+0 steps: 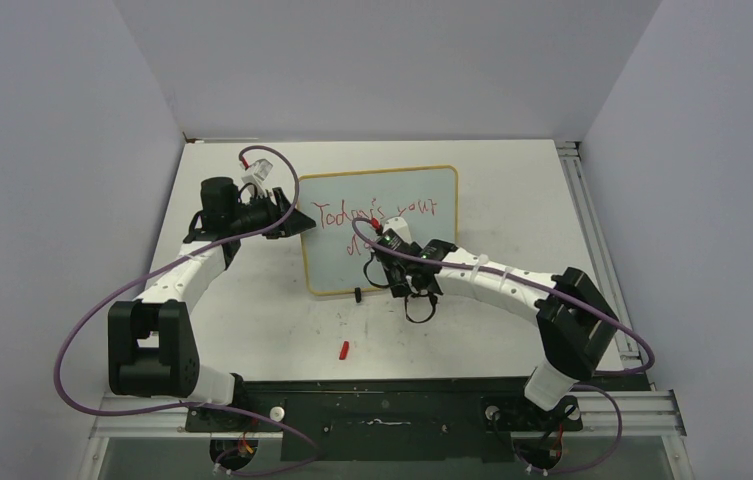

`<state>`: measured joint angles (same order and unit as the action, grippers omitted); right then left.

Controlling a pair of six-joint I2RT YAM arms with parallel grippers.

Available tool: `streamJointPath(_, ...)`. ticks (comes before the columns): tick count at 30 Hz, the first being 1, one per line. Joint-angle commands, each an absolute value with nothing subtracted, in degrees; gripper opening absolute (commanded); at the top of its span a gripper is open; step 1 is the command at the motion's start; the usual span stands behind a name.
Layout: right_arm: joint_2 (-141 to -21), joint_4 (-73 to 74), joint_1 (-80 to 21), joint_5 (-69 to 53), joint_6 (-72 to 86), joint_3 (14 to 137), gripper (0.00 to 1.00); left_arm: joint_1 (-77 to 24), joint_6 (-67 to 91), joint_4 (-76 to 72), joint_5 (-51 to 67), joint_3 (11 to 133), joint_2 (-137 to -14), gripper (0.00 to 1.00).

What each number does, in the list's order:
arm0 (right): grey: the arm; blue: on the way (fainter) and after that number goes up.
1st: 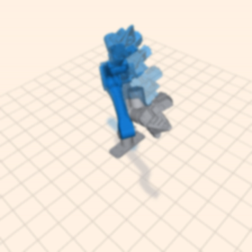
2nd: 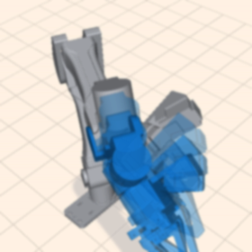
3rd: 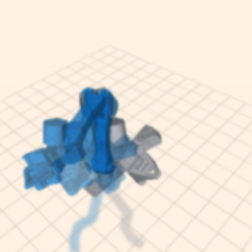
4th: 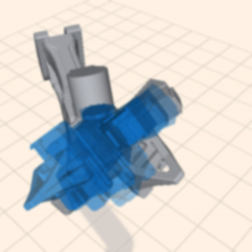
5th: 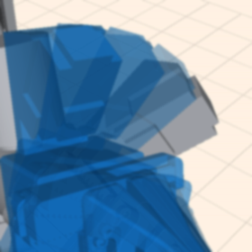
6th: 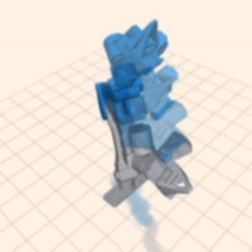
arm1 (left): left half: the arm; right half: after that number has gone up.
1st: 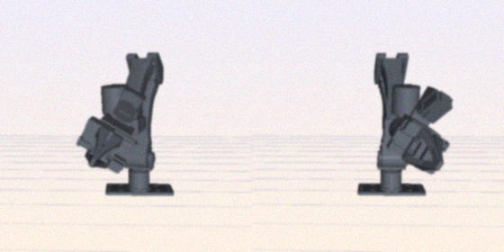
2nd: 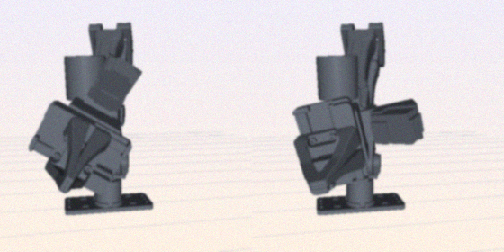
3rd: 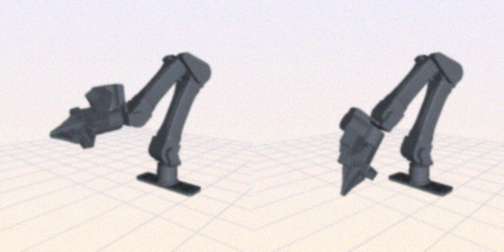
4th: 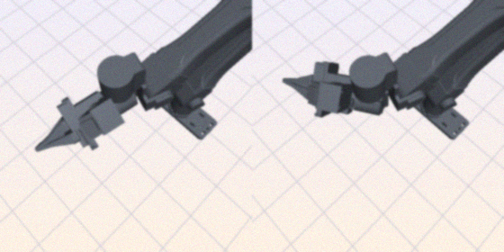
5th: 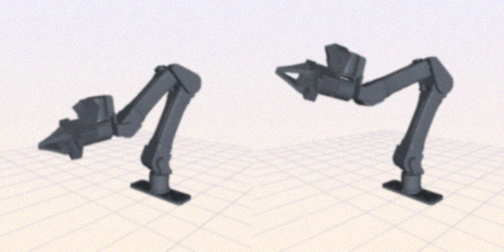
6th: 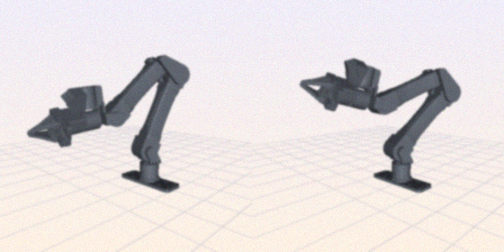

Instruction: Write a sentence on the whiteboard

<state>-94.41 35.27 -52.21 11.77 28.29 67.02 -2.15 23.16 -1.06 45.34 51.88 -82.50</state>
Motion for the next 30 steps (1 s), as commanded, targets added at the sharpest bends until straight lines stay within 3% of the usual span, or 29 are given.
streamJointPath(1, -93.08, 34.25, -51.15, 11.85, 26.88, 66.79, 0.05, -2.72, 23.38, -3.77, 47.95, 52.03, -80.02, 0.44)
streamJointPath(30, -97.55, 31.98, -48.71, 9.06, 24.66, 67.81, 0.05, -2.72, 23.29, -3.7, 47.99, 52.21, -80.14, 0.44)
